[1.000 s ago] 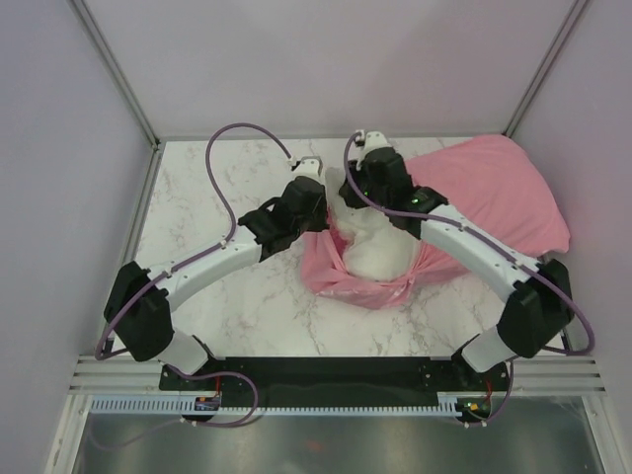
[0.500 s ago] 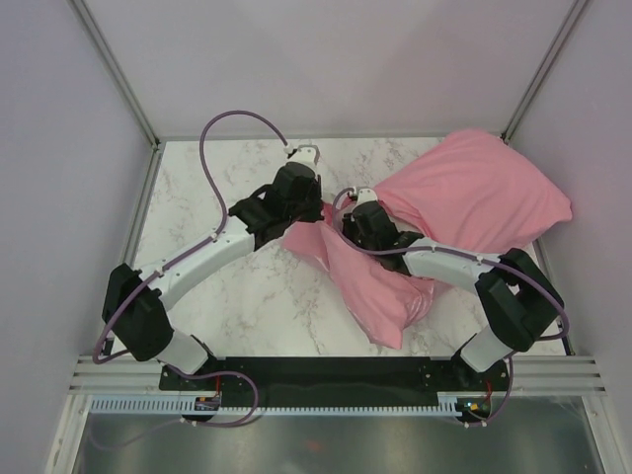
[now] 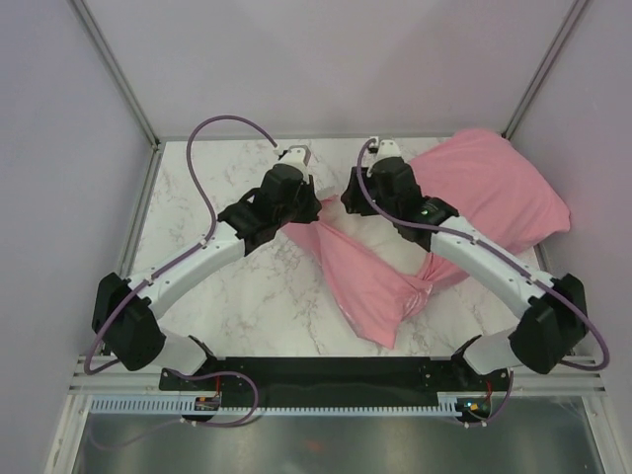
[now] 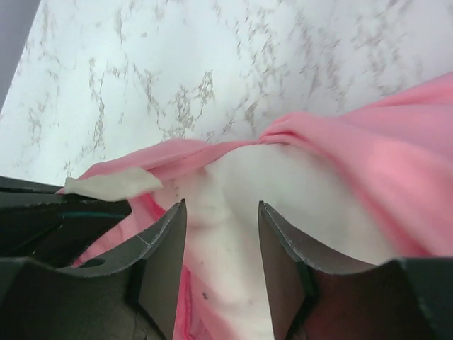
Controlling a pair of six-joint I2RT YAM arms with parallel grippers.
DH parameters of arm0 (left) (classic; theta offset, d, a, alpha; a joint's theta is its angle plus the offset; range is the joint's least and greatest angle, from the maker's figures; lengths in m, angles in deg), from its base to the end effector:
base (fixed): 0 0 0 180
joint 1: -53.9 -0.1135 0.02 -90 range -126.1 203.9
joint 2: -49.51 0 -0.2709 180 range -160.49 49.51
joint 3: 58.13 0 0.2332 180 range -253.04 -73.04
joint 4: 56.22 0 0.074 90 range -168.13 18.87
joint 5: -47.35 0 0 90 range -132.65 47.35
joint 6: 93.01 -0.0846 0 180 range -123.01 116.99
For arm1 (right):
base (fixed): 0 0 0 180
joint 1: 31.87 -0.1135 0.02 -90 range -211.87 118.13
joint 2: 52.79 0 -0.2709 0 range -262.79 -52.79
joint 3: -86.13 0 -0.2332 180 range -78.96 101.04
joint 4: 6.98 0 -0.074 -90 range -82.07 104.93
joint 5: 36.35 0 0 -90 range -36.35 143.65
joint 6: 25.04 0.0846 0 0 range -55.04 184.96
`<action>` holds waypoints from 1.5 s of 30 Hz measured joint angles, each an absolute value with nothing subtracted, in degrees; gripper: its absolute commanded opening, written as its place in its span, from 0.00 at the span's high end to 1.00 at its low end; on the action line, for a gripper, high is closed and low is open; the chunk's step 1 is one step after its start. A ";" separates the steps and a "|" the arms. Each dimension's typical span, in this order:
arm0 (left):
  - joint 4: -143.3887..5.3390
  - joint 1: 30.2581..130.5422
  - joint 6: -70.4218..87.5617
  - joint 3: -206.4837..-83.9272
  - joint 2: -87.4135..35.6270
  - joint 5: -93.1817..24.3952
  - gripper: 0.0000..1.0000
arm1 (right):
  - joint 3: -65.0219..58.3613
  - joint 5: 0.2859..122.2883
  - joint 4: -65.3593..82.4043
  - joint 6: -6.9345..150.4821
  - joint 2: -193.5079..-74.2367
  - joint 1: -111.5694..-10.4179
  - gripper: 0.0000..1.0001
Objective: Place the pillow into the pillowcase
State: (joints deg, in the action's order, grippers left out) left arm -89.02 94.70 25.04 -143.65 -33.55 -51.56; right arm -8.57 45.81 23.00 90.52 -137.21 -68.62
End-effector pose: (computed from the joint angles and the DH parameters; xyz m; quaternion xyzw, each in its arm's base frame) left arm 0.2782 -0.2229 0.3128 0.0576 0.8638 -0.2248 0.4472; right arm 0.2991 0.2090 0.3099 -0.0494 0.8593 0.2111 0.4632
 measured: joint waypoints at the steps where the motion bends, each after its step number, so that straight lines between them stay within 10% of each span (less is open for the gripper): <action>1: -89.02 94.57 25.04 -143.51 -33.03 -51.58 0.98 | -8.57 45.18 24.24 90.19 -134.66 -68.18 0.46; 10: -89.65 94.59 25.04 -144.52 -32.40 -50.88 0.98 | -21.73 38.09 27.39 90.65 -114.99 -67.81 0.78; 17: -94.15 98.35 25.44 -155.43 -37.77 -49.00 0.98 | -36.44 38.60 12.53 95.70 -133.15 -69.03 0.89; 22: -96.41 99.57 25.66 -163.84 -47.08 -48.54 0.98 | -34.96 37.35 10.98 96.18 -130.55 -71.77 0.86; 29: -95.73 95.88 26.53 -170.97 -51.50 -48.48 0.98 | -29.01 36.02 24.27 93.65 -114.05 -71.79 0.49; 37: -96.69 89.34 26.51 -187.18 -60.92 -49.94 0.97 | -23.42 30.31 35.37 90.98 -107.75 -71.70 0.45; 41: -97.02 86.63 25.79 -189.44 -62.73 -49.88 0.34 | -23.44 27.65 38.30 90.56 -109.83 -70.70 0.47; 45: -96.27 85.08 25.44 -186.22 -60.61 -49.59 0.28 | -23.42 26.53 38.80 90.11 -113.56 -69.60 0.48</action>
State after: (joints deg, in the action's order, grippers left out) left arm -96.27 85.08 25.44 -186.22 -60.61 -49.59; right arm -23.42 26.53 38.80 90.11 -113.56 -69.60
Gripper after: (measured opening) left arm 0.683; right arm 0.524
